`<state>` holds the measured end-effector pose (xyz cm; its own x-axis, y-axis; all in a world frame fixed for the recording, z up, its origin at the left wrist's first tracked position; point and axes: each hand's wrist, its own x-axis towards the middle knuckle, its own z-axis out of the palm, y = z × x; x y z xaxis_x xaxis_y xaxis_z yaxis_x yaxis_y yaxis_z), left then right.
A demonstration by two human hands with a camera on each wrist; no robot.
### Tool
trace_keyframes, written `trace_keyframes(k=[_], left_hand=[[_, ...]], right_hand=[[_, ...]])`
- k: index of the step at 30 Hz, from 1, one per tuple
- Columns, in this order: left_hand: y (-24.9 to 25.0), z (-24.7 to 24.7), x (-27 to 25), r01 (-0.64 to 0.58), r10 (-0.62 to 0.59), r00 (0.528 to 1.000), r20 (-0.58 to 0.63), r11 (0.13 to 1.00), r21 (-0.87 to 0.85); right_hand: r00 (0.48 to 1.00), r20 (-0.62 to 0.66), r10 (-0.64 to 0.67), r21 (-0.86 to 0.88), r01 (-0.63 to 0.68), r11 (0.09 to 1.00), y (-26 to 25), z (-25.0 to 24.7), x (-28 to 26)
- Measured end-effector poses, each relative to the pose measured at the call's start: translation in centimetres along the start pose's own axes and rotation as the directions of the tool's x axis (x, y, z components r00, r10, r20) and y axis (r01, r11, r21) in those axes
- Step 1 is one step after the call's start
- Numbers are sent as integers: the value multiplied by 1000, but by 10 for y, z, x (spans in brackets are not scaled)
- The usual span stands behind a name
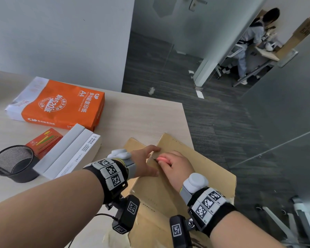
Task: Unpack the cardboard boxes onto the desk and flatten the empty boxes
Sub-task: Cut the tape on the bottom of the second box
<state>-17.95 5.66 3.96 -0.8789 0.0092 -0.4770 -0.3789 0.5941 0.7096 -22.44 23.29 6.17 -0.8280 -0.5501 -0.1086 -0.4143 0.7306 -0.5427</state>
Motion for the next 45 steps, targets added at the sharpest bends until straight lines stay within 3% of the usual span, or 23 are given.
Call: trace_keyframes(k=[12, 18, 25, 30, 34, 36, 39, 43, 45], left_hand=[[-3, 2, 5, 70, -69, 998, -9, 994, 89], [-8, 12, 28, 202, -191, 978, -84, 965, 165], [33, 9, 4, 252, -229, 967, -109, 920, 300], [48, 18, 15, 348, -275, 934, -228, 848, 399], [80, 24, -6, 373, -254, 925, -282, 739, 561], [93, 33, -13, 361, -193, 927, -321, 688, 629], [111, 65, -16, 258, -46, 945, -325, 713, 651], [152, 139, -23, 2, 161, 967, -198, 770, 638], [164, 168, -25, -32, 149, 980, -131, 773, 634]], right_hand=[[997, 32, 71, -144, -66, 987, 28, -25, -33], [993, 27, 116, -156, -110, 982, 56, -44, -61], [991, 43, 124, -162, -115, 980, 94, -71, -94], [991, 36, 127, -150, -120, 981, 120, -89, -116], [995, 29, 98, -107, -95, 990, 140, -96, -127], [996, 33, 87, -74, -84, 994, 150, -100, -133], [998, 36, 51, -45, -49, 998, 155, -100, -137], [1000, 25, 5, -4, -5, 1000, 160, -99, -138], [999, 32, -14, -17, 15, 1000, 163, -101, -140]])
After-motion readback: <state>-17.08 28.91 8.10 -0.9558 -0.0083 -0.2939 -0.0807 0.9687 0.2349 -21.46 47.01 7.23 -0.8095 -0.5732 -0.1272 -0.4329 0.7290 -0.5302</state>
